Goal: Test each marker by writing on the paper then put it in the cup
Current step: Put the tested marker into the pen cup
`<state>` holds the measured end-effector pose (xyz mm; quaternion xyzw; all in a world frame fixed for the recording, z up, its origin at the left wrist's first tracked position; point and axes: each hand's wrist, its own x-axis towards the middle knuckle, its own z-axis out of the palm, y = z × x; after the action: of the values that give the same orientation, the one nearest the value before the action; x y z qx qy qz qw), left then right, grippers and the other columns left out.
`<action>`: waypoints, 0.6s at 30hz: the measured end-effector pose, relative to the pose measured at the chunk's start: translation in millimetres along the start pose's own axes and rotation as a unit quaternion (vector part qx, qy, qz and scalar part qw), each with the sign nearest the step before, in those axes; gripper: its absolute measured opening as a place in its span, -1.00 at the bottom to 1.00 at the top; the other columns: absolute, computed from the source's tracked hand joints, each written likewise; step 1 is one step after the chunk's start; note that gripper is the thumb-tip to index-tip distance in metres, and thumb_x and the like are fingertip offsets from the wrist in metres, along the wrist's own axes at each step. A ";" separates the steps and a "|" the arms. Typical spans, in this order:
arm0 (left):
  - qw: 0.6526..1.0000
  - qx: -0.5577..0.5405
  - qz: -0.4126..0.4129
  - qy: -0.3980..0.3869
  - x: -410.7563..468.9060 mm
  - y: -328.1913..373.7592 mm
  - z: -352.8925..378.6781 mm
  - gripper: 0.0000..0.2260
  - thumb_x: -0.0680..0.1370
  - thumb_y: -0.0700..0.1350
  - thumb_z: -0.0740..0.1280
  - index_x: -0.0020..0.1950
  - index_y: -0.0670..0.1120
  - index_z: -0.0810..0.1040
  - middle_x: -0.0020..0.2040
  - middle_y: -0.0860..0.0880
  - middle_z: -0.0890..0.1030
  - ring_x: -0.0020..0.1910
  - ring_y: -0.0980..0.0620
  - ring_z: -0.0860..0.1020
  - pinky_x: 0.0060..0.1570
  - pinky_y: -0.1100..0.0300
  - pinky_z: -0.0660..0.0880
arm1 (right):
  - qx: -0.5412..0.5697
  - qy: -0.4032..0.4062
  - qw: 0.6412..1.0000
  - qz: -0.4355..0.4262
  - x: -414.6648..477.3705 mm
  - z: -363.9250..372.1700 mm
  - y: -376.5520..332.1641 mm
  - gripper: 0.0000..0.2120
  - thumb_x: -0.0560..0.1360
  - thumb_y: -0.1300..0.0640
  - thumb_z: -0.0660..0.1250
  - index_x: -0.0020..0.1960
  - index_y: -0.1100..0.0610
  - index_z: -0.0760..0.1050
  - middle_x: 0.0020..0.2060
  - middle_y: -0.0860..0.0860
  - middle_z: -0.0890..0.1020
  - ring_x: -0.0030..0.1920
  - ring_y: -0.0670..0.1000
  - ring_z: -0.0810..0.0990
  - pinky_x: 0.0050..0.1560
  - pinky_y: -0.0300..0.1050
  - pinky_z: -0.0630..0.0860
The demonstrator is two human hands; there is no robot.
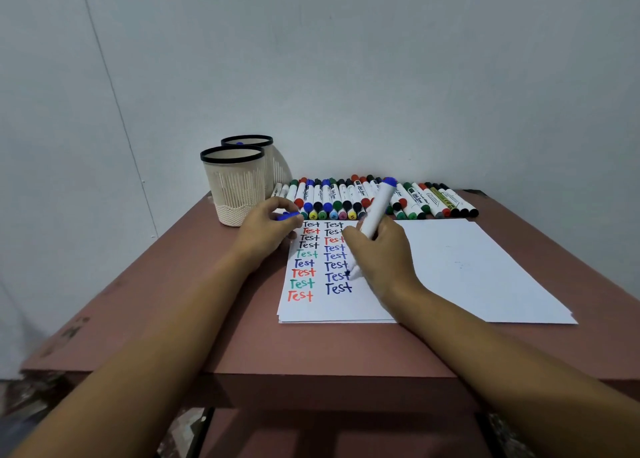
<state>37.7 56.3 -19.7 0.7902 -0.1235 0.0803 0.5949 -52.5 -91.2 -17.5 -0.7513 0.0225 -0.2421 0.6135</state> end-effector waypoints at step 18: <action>0.992 -0.032 0.081 -0.095 -13.3 9.5 12.7 -0.85 0.55 -0.22 0.29 0.07 -0.02 0.43 -0.08 0.01 0.57 -0.15 0.12 0.55 -0.15 0.37 0.47 | 0.281 0.011 0.953 0.116 32.2 -8.9 -7.2 -0.80 0.56 0.28 0.21 -0.24 0.22 0.46 -0.41 0.08 0.55 -0.38 -0.04 0.51 -0.38 -0.27 0.53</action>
<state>22.0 43.0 -18.1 0.7623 -0.2460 0.0489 0.5967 -29.5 -108.1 1.1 -0.5380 0.0476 -0.1738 0.8234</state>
